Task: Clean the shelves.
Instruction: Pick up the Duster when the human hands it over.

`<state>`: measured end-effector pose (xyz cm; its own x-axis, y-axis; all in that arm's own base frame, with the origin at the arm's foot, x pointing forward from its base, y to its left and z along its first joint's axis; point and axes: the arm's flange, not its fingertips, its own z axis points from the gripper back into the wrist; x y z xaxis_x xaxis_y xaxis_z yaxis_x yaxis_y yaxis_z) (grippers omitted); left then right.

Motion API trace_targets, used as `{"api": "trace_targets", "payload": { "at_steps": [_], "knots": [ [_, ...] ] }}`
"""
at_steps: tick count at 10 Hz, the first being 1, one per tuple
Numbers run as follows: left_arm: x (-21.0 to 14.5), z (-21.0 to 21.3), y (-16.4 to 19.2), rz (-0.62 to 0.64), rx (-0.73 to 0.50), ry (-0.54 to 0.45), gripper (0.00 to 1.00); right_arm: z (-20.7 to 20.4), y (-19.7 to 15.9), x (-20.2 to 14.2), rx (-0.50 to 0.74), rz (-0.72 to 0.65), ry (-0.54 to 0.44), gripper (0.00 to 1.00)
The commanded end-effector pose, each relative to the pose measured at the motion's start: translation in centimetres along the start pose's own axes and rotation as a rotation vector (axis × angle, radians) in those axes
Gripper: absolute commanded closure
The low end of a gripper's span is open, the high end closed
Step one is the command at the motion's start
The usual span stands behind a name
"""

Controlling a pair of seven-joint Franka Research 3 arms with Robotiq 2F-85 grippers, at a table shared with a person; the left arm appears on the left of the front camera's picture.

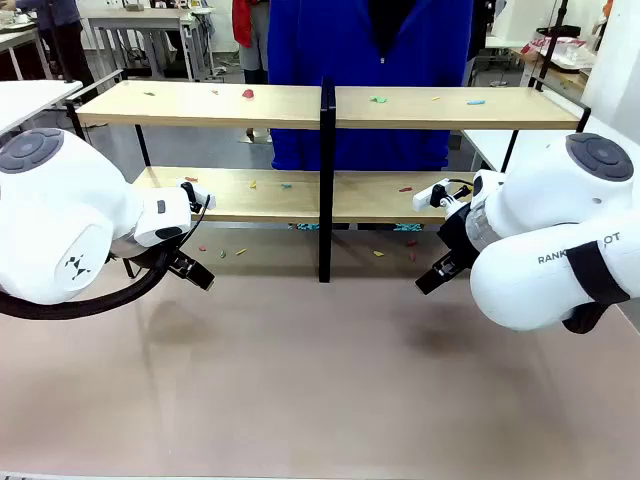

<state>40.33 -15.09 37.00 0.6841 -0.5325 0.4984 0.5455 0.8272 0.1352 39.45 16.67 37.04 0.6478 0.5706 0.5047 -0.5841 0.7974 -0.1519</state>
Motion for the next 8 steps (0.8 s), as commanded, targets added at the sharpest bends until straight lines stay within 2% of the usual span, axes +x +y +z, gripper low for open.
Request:
{"api": "trace_targets", "payload": {
  "at_steps": [1,8],
  "knots": [
    [0.01,0.01,0.00,0.000,0.000,0.000,0.00,0.00,0.00,0.01,0.000,0.000,0.000,0.00],
    [0.01,0.01,0.00,0.000,0.000,0.000,0.00,0.00,0.00,0.01,0.000,0.000,0.000,0.00]
  ]
}}
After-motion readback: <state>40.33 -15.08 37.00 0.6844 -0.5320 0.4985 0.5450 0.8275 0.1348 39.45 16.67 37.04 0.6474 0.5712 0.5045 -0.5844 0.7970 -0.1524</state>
